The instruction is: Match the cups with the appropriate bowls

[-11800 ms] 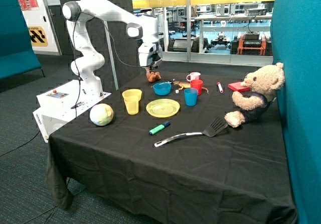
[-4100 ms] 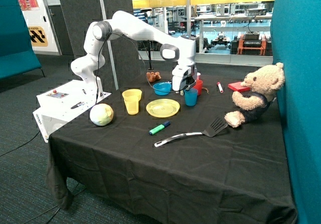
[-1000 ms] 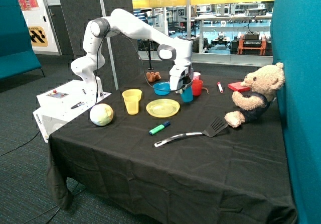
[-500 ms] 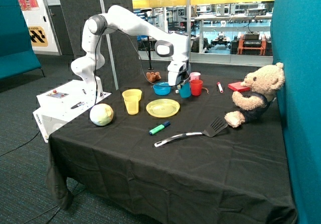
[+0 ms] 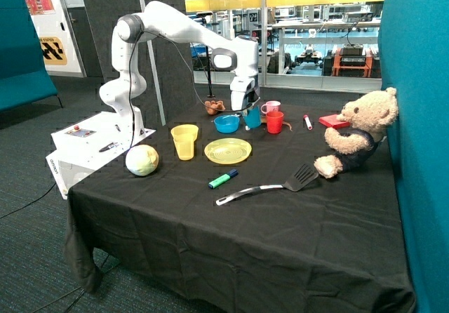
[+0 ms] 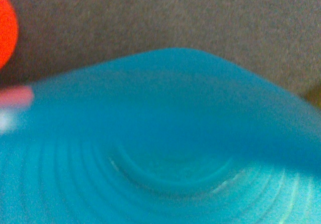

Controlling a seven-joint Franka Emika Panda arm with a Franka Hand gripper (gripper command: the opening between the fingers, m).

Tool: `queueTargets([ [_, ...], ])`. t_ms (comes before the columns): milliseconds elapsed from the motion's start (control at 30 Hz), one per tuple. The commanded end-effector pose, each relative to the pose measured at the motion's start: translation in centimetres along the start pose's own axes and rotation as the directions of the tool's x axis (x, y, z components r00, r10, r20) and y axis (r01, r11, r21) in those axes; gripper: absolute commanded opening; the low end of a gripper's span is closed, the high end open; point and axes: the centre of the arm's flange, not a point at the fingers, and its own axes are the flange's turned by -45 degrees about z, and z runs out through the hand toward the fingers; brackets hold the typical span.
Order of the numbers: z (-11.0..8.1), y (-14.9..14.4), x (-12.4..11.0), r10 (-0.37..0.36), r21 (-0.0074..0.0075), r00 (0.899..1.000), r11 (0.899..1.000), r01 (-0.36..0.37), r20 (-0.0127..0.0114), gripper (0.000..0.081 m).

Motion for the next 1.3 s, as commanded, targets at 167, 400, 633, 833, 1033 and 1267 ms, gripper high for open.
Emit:
queueTargets([
  [167,-2.5,-1.7,-4.8,-0.108,-0.0001,0.994,0.994,0.108,0.002,0.0],
  [400,-2.7,-2.8,-7.8,-0.178,0.0001,0.984,0.984,0.178,0.002,0.0],
  [633,-2.8,-3.6,-9.9,-0.212,0.0001,0.977,0.977,0.212,0.002,0.0],
  [833,-2.8,-3.8,-11.1,-0.224,0.0002,0.975,0.975,0.224,0.002,0.0],
  [1033,-2.1,-4.3,-12.7,-0.24,0.0002,0.971,0.971,0.24,0.002,0.0],
  [1267,-0.5,-5.4,-14.3,-0.265,0.0003,0.964,0.964,0.265,0.002,0.0],
])
